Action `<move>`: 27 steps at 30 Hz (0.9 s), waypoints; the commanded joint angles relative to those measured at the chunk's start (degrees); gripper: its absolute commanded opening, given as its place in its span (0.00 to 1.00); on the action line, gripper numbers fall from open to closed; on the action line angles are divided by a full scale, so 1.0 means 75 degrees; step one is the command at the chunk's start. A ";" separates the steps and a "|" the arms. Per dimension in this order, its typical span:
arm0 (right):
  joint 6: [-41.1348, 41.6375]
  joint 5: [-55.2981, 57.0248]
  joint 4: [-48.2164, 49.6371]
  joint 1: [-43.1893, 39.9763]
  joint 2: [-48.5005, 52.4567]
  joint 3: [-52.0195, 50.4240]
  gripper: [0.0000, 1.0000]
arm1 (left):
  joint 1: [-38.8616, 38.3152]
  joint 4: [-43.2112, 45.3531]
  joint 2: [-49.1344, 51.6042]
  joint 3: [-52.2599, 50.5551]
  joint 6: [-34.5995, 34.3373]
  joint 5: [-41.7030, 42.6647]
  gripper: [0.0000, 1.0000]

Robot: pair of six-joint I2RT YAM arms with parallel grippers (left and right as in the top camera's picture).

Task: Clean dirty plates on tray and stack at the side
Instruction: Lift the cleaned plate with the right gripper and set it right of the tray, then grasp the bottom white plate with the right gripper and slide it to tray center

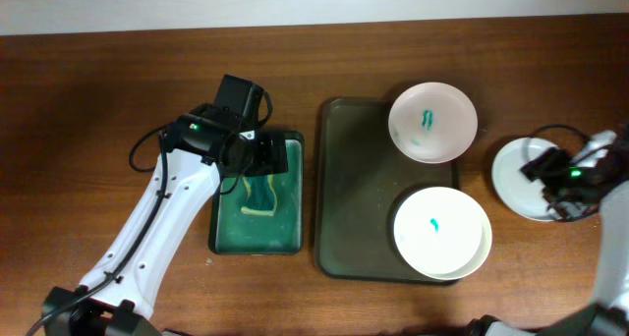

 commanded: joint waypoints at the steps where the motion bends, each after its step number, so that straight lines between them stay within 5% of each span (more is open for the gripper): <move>1: -0.0487 0.1364 -0.0653 0.1419 -0.0105 -0.0201 0.67 | 0.0052 -0.0009 -0.0093 0.0102 0.0020 0.0026 0.99; 5: -0.0493 0.2279 -0.0041 0.2028 -0.0029 -0.1349 0.79 | 0.0052 -0.0009 -0.0093 0.0102 0.0020 0.0026 0.99; 9: -0.0481 0.2025 0.1556 0.1909 0.0099 -0.2713 0.76 | 0.0052 -0.0009 -0.0093 0.0102 0.0020 0.0026 0.99; 11: -0.0481 0.1795 0.1970 0.1929 0.0108 -0.3054 0.42 | 0.0052 -0.0009 -0.0093 0.0102 0.0020 0.0026 0.99; 12: -0.0481 0.1696 0.1988 0.1929 0.0108 -0.3110 0.12 | 0.0052 -0.0009 -0.0093 0.0102 0.0020 0.0026 0.99; 13: -0.0484 0.1536 0.1877 0.1929 0.0090 -0.3054 0.04 | 0.0052 -0.0009 -0.0093 0.0102 0.0020 0.0026 0.99; 21: -0.0857 -0.0262 0.1046 0.3008 -0.0248 -0.2090 0.04 | 0.0052 -0.0009 -0.0093 0.0102 0.0020 0.0026 0.99; 27: -0.0356 0.1186 0.2215 0.5173 0.0493 -0.2090 0.04 | 0.0052 -0.0009 -0.0093 0.0102 0.0020 0.0026 0.99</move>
